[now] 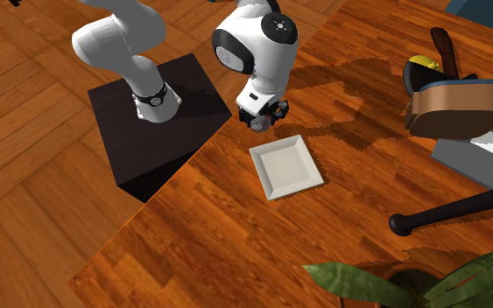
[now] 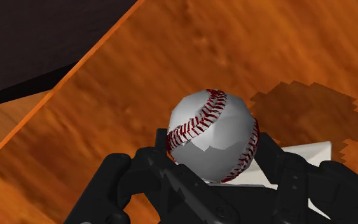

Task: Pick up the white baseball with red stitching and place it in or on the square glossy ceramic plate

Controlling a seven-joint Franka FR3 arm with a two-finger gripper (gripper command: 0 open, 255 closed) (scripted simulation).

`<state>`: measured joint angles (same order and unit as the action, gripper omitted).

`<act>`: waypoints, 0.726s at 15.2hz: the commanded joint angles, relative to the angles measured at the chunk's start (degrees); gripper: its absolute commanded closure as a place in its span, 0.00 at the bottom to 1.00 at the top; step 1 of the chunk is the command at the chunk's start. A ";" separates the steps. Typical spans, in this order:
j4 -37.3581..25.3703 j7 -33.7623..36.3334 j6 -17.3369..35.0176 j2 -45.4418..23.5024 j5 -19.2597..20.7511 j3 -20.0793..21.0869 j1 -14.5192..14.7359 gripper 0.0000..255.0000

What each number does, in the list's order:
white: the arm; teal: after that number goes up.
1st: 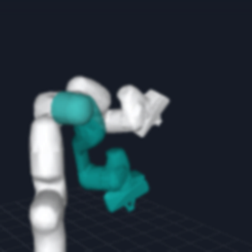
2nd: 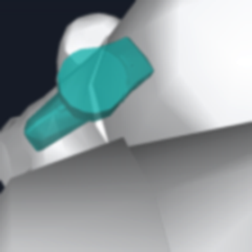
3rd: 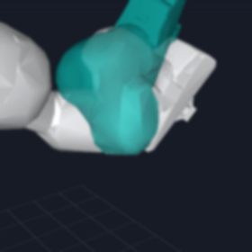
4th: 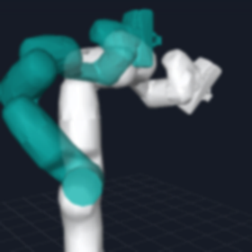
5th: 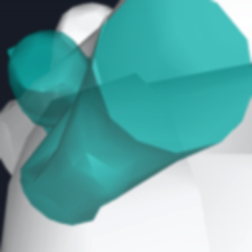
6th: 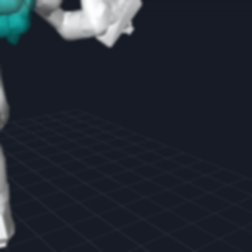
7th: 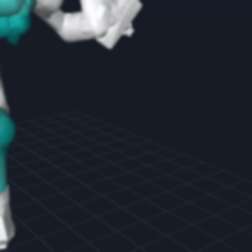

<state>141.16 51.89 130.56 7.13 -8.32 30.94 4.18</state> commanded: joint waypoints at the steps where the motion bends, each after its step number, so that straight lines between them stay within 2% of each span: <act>1: -0.46 -0.52 -1.72 1.34 -0.62 -0.25 0.07 1.00; 8: -2.65 -1.46 -7.08 4.75 -1.85 -1.02 0.30 1.00; 11: -9.07 -0.60 -7.61 -1.75 2.21 -1.26 -1.60 1.00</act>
<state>134.24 50.85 123.42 7.26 -7.32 29.69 3.04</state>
